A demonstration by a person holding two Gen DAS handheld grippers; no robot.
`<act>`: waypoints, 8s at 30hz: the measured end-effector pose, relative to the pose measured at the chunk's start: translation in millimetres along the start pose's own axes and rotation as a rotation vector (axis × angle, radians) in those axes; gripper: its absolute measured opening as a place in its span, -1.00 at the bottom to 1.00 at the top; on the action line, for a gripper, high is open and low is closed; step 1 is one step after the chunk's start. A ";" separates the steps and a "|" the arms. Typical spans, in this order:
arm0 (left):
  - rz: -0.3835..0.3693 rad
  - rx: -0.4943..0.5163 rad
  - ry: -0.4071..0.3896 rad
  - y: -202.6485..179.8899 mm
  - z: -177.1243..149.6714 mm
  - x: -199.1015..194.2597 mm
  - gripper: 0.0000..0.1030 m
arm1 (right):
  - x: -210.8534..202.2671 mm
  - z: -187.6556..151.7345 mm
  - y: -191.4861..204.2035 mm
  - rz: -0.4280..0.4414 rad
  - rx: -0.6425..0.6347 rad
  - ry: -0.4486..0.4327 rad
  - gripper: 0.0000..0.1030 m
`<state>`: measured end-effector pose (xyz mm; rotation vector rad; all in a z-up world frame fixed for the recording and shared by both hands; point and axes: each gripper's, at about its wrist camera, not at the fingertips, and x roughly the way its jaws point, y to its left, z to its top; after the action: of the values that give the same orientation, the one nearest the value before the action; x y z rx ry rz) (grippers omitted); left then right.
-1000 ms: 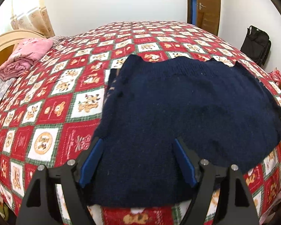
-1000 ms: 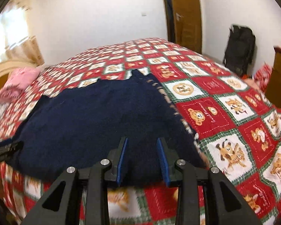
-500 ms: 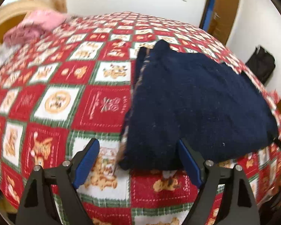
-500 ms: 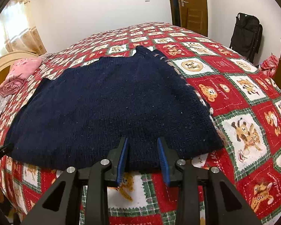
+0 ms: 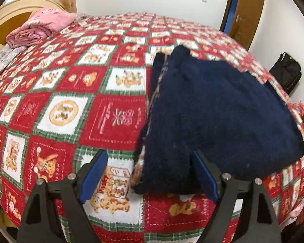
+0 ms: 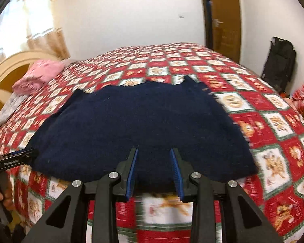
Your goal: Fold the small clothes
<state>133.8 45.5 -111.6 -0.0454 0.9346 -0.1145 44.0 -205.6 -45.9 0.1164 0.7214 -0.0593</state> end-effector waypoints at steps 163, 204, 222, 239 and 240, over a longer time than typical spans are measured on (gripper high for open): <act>-0.338 0.242 -0.012 -193.4 6.3 -43.8 0.82 | -26.6 23.6 -121.9 0.193 0.075 0.076 0.13; -0.210 0.140 0.038 -172.5 7.5 5.6 0.83 | 92.4 143.1 -10.0 0.259 -0.130 0.140 -0.51; -0.275 0.136 0.032 -169.0 -1.5 17.1 0.95 | 180.8 175.9 6.7 0.371 -0.005 0.263 -0.50; -0.215 0.171 0.069 -164.6 12.1 12.7 0.96 | 122.4 135.6 -66.7 0.069 0.069 0.149 -0.43; -0.203 0.182 0.054 -165.3 11.1 9.5 0.96 | 109.5 132.1 -68.2 0.144 0.129 0.128 -0.42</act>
<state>135.4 -120.0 -98.0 0.0316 0.9691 -0.3894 206.2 -291.6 -25.9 0.2972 0.8353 0.0397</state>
